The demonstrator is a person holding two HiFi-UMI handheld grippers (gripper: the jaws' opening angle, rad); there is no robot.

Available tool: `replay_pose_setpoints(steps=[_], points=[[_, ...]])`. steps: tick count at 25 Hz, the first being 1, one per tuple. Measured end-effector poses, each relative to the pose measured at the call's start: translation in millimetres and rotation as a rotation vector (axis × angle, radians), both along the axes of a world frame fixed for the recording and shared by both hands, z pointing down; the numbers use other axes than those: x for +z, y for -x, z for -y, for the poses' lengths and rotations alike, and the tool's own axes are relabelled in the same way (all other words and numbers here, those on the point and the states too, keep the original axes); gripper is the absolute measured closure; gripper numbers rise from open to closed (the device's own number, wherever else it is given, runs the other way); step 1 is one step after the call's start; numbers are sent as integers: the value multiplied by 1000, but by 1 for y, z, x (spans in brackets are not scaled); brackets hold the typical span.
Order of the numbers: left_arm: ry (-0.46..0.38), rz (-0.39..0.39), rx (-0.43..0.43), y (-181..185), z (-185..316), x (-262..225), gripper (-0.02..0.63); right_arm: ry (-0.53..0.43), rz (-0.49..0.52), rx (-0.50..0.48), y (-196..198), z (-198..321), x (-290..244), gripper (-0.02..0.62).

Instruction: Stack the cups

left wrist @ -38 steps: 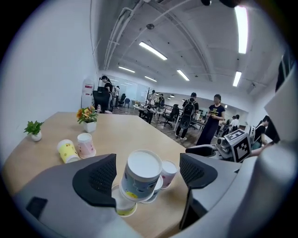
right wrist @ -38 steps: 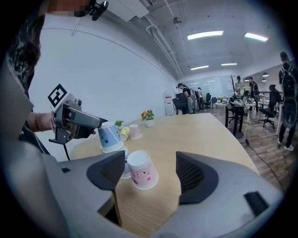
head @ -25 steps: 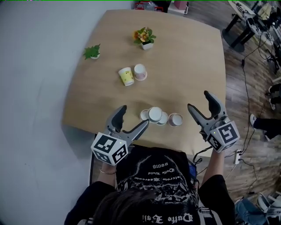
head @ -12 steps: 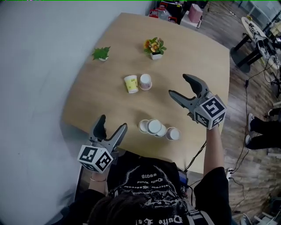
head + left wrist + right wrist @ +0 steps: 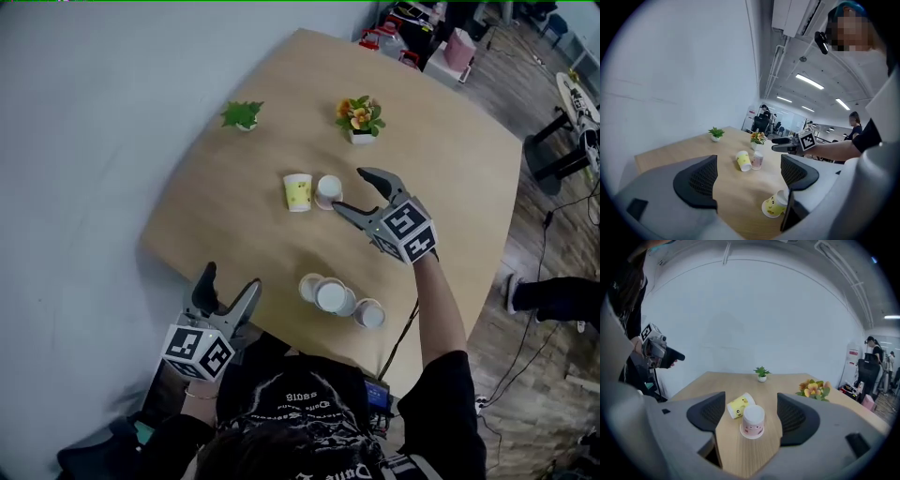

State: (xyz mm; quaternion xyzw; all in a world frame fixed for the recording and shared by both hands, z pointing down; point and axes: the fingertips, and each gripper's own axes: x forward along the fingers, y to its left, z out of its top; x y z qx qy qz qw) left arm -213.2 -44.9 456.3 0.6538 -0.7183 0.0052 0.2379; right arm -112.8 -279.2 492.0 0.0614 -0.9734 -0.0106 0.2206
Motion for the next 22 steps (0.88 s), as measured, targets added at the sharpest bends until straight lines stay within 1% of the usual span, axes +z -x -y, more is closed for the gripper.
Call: replay_pose_setpoints(steps=[5,10,14,15,16,17,22], points=[[48,21,-51,7,-5,13,172,-14,-70,-54,27,3,47,239],[86,51,-86,12,-12,18,172,10,-94,-44,45,13,72,239],[98,55,-110,17,-15,20,172,26,-139,-42,48,18,91,239],[102,58,-114,17,-16,21,172,26,-148,-44,48,19,95,244],[106,61,-117,18,-16,22,172,25,-153,-45,49,19,97,270],[110,65,-118,18,-16,23,172,25,-154,-46,49,20,98,330],[124,87,-103,16,-14,27,172,23,-155,-44,48,21,99,334]])
